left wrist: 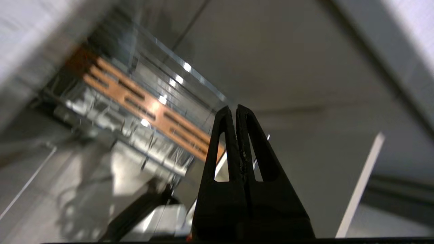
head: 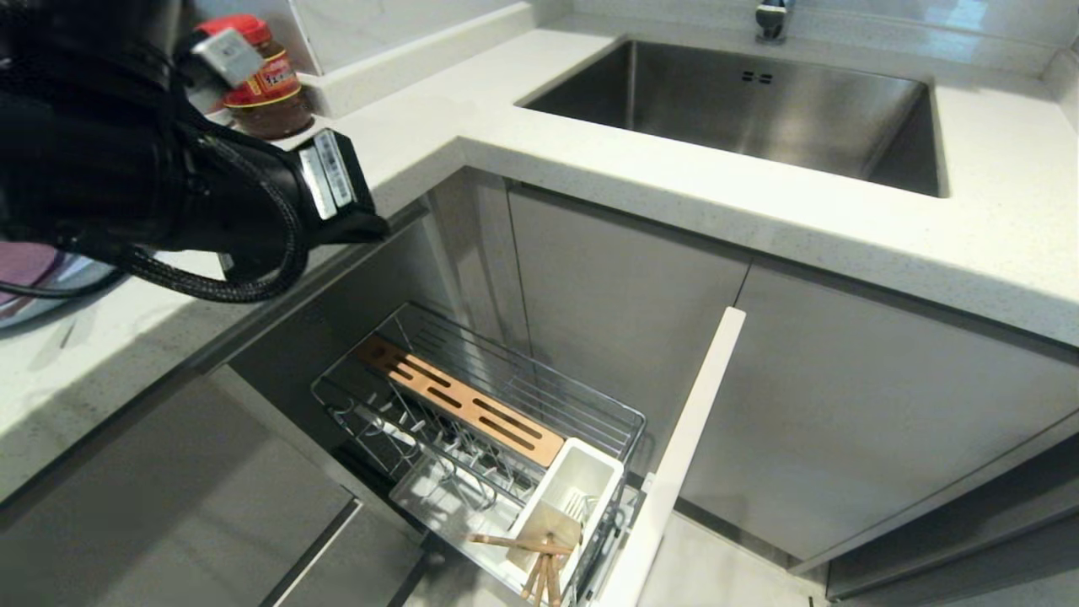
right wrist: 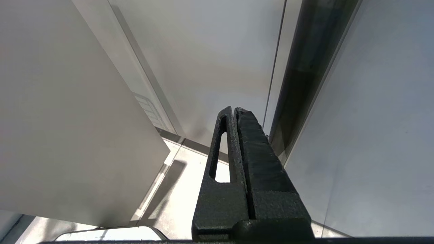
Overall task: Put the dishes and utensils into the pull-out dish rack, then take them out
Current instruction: Take the chopsticks out of the cupboard
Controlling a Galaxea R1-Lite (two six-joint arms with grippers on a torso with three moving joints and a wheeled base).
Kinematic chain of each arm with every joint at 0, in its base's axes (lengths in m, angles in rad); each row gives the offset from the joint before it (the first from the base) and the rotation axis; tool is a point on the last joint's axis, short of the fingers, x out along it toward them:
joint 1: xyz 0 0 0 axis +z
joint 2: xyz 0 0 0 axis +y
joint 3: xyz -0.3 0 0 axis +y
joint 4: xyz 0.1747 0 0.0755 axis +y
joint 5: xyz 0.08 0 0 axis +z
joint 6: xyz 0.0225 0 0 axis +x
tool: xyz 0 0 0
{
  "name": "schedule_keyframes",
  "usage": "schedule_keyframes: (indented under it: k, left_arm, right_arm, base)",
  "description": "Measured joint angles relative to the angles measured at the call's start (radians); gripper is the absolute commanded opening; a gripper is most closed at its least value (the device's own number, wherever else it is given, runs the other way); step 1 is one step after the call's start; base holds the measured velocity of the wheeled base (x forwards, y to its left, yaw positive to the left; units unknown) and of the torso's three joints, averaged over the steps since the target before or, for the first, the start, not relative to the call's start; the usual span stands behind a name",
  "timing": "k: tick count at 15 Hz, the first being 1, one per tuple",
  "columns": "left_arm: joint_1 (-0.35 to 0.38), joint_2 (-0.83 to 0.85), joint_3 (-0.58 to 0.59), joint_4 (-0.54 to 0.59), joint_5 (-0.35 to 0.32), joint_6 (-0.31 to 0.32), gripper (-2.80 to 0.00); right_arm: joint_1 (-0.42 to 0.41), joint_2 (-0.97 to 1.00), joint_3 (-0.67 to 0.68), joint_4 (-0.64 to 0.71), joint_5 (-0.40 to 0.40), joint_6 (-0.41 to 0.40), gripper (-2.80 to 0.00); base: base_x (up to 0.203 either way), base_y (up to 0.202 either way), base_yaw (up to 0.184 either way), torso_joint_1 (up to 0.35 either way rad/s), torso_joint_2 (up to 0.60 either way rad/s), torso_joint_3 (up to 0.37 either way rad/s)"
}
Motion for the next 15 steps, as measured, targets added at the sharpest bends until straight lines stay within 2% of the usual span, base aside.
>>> schedule_keyframes:
  k: [2, 6, 9, 10, 13, 15]
  left_arm:
    - [-0.036, 0.042, -0.019, 0.089, -0.001, 0.002, -2.8]
    - [-0.101, 0.156, -0.096, 0.35, -0.02, -0.001, -2.8]
    - [-0.128, 0.244, -0.143, 0.481, -0.124, -0.001, -2.8]
    - [-0.13, 0.273, -0.157, 0.509, -0.161, 0.0, 0.0]
    - [-0.131, 0.358, -0.2, 0.585, -0.258, 0.008, 0.0]
    - [-0.125, 0.413, -0.223, 0.623, -0.278, 0.012, 0.0]
  right_arm:
    - [0.0, 0.0, 0.0, 0.0, 0.0, 0.0, -2.8]
    - [0.0, 0.0, 0.0, 0.0, 0.0, 0.0, -2.8]
    - [0.0, 0.0, 0.0, 0.0, 0.0, 0.0, -2.8]
    - [0.0, 0.0, 0.0, 0.0, 0.0, 0.0, -2.8]
    - [0.0, 0.0, 0.0, 0.0, 0.0, 0.0, -2.8]
    - [0.0, 0.0, 0.0, 0.0, 0.0, 0.0, -2.8]
  base:
    - [0.0, 0.0, 0.0, 0.0, 0.0, 0.0]
    - [0.0, 0.0, 0.0, 0.0, 0.0, 0.0]
    - [0.0, 0.0, 0.0, 0.0, 0.0, 0.0]
    - [0.0, 0.0, 0.0, 0.0, 0.0, 0.0]
    - [0.0, 0.0, 0.0, 0.0, 0.0, 0.0]
    - [0.0, 0.0, 0.0, 0.0, 0.0, 0.0]
